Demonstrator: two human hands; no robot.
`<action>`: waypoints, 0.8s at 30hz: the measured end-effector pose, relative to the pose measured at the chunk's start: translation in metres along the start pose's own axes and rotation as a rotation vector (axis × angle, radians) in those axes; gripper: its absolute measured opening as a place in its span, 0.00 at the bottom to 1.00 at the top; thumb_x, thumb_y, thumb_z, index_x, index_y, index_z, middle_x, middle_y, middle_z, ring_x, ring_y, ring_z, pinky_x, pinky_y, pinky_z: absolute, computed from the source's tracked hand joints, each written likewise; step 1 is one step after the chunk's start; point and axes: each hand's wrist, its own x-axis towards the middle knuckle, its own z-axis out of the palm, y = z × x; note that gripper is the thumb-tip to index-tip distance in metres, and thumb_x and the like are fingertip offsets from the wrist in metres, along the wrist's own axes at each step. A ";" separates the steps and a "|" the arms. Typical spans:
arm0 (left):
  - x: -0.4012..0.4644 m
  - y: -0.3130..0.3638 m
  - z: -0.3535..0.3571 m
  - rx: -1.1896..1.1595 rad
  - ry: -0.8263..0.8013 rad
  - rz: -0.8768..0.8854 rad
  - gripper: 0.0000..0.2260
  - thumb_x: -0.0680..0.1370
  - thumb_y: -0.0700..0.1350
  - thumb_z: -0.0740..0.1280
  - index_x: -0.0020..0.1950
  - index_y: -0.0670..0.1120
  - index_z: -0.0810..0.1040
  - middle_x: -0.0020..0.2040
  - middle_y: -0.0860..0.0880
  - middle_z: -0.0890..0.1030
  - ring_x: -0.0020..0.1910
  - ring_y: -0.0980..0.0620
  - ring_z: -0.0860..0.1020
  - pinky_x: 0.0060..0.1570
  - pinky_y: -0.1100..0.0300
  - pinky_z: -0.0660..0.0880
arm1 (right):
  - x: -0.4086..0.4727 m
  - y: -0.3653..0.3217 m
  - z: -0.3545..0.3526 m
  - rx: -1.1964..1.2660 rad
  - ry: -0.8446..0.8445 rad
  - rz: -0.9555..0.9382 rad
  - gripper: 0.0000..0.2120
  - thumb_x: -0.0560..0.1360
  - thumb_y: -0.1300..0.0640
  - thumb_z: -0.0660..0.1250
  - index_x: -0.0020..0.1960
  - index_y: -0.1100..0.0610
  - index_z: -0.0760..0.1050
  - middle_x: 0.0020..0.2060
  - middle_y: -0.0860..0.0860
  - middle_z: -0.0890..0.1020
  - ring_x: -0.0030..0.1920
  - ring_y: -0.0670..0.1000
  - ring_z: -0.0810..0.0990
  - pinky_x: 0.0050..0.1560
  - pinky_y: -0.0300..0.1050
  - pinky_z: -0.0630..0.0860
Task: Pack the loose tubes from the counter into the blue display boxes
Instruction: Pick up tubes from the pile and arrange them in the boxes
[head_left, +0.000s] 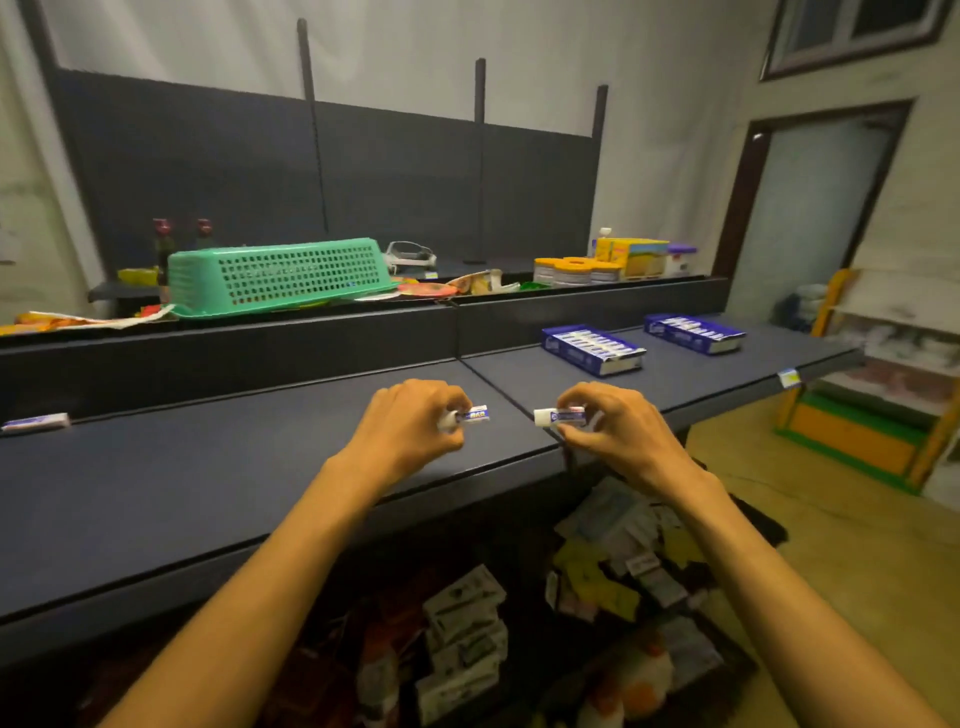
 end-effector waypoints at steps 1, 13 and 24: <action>0.011 0.014 0.007 0.001 -0.010 0.018 0.11 0.71 0.48 0.70 0.53 0.54 0.81 0.48 0.52 0.83 0.48 0.47 0.79 0.42 0.55 0.75 | -0.005 0.014 -0.009 -0.003 0.005 0.017 0.12 0.72 0.53 0.74 0.54 0.51 0.78 0.49 0.47 0.82 0.43 0.44 0.80 0.44 0.44 0.80; 0.152 0.140 0.116 -0.046 -0.078 0.183 0.11 0.73 0.51 0.70 0.56 0.55 0.80 0.52 0.51 0.83 0.51 0.48 0.79 0.48 0.51 0.78 | -0.022 0.192 -0.078 -0.138 0.029 0.186 0.12 0.73 0.51 0.72 0.55 0.50 0.77 0.49 0.47 0.82 0.45 0.44 0.79 0.45 0.43 0.80; 0.296 0.212 0.200 -0.062 -0.094 0.219 0.13 0.73 0.51 0.70 0.57 0.53 0.80 0.52 0.50 0.83 0.49 0.50 0.79 0.48 0.51 0.79 | 0.026 0.346 -0.124 -0.199 0.032 0.261 0.11 0.74 0.51 0.71 0.56 0.49 0.77 0.51 0.47 0.83 0.45 0.43 0.78 0.43 0.40 0.78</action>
